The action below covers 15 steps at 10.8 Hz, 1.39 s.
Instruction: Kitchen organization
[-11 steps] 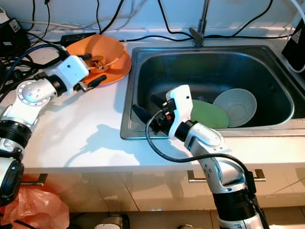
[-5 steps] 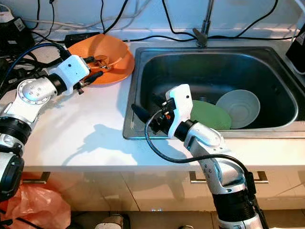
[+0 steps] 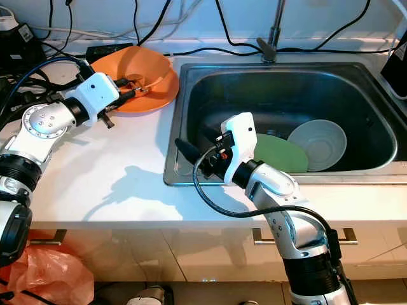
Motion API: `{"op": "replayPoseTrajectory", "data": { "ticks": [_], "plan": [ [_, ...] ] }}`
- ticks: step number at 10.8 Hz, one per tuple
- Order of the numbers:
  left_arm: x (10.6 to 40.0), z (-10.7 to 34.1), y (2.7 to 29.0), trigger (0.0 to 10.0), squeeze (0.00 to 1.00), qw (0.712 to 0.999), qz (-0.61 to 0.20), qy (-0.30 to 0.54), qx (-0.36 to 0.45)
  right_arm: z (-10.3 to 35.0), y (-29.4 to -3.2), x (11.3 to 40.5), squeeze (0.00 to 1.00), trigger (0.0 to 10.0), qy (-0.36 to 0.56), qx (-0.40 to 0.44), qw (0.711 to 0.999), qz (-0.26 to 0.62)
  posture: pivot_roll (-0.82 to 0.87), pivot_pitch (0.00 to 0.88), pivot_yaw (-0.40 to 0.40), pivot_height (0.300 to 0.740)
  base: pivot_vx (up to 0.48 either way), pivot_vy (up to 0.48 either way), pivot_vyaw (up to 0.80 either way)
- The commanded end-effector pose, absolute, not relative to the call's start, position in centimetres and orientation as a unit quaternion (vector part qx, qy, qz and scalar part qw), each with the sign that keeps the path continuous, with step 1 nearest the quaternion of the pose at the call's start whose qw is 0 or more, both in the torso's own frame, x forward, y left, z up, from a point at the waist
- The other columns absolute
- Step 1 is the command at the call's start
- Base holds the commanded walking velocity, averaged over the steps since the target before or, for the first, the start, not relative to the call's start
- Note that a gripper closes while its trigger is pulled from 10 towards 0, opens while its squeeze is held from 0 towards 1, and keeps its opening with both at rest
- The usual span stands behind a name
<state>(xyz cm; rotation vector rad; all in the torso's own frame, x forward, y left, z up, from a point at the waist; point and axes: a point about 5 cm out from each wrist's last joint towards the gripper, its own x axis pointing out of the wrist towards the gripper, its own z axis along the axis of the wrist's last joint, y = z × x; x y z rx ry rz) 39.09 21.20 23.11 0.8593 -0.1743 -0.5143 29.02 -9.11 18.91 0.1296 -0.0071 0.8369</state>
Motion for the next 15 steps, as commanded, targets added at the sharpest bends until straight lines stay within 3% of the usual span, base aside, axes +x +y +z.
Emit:
{"op": "replayPoseTrajectory", "data": {
  "ticks": [1,4,7,9,10,11,15],
  "plan": [
    [39.2,23.8,21.2,0.0,0.0,0.869,-0.243,-0.091,0.421,19.2,-9.2,29.0,0.0,10.0,-0.009,0.064,0.913,0.404,0.05,0.093,0.075,0.74,0.0,0.0,0.0],
    [39.2,24.3,21.7,0.0,0.0,0.872,-0.225,-0.103,0.422,19.2,-9.2,29.1,0.0,10.0,-0.01,0.064,0.913,0.402,0.06,0.091,0.074,0.74,0.0,0.0,0.0],
    [38.8,26.7,22.9,0.0,0.0,0.878,-0.152,-0.177,0.419,19.1,-9.1,29.2,0.0,10.0,-0.01,0.066,0.914,0.4,0.06,0.092,0.073,0.74,0.0,0.0,0.0],
    [38.8,26.1,22.9,0.0,0.0,0.887,-0.158,-0.168,0.4,19.1,-9.0,29.2,0.0,10.0,-0.009,0.065,0.913,0.402,0.06,0.092,0.07,0.74,0.0,0.0,0.0],
    [38.8,25.8,22.5,10.0,0.35,0.89,-0.172,-0.173,0.386,19.1,-8.9,29.3,0.0,10.0,-0.009,0.065,0.913,0.402,0.06,0.092,0.07,0.74,0.0,0.0,0.0],
    [38.7,25.5,22.0,10.0,1.0,0.89,-0.187,-0.175,0.379,19.1,-9.0,29.3,0.0,10.0,-0.009,0.065,0.913,0.402,0.06,0.091,0.071,0.74,0.0,0.0,0.0],
    [38.4,25.0,21.0,10.0,1.0,0.876,-0.255,-0.17,0.372,18.9,-9.0,29.2,0.0,10.0,-0.007,0.067,0.914,0.4,0.06,0.094,0.075,0.74,0.0,0.0,0.0]
  ]
}}
